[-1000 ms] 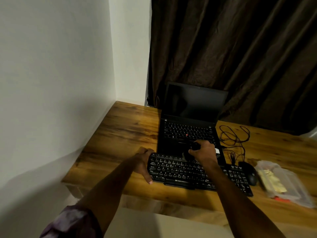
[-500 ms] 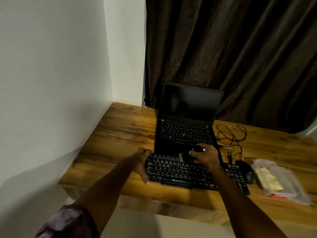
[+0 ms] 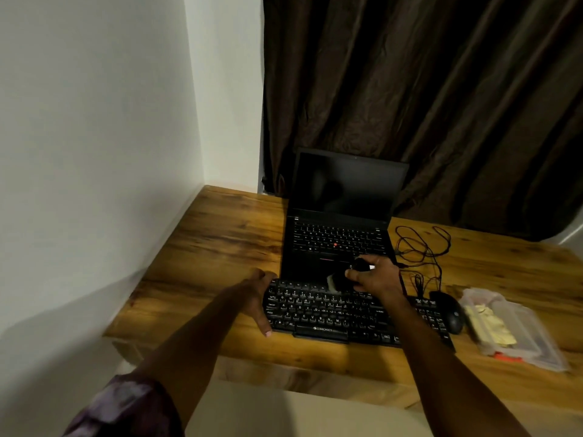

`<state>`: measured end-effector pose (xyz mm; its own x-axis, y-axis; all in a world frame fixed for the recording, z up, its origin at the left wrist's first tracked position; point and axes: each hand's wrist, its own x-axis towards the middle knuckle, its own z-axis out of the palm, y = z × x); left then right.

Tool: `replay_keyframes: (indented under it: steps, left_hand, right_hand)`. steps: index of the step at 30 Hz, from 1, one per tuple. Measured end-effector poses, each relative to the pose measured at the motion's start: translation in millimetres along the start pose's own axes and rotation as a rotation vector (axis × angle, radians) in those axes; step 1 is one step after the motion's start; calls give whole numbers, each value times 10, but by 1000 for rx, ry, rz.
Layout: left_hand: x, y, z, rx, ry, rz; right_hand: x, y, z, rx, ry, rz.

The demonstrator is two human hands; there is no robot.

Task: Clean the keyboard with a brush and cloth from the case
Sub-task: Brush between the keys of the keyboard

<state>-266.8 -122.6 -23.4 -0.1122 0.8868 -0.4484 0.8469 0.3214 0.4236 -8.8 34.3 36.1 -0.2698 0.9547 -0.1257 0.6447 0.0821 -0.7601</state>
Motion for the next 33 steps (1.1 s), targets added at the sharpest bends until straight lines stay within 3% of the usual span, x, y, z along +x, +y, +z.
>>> replay_keyframes:
  steps: [5, 15, 20, 25, 33]
  left_hand:
    - [19, -6, 6, 8, -5, -8]
    - [21, -1, -7, 2, -10, 0]
    - [13, -16, -10, -5, -3, 19]
    - [-9, -7, -3, -16, 3, 2]
    - [8, 22, -7, 6, -12, -31]
  right_hand:
    - [-10, 219, -103, 8, 59, 38]
    - [-88, 188, -285, -385, 204, -88]
    - [-88, 29, -28, -230, 114, -132]
    - [-25, 150, -51, -13, 91, -5]
    - [-37, 385, -465, -290, 227, -29]
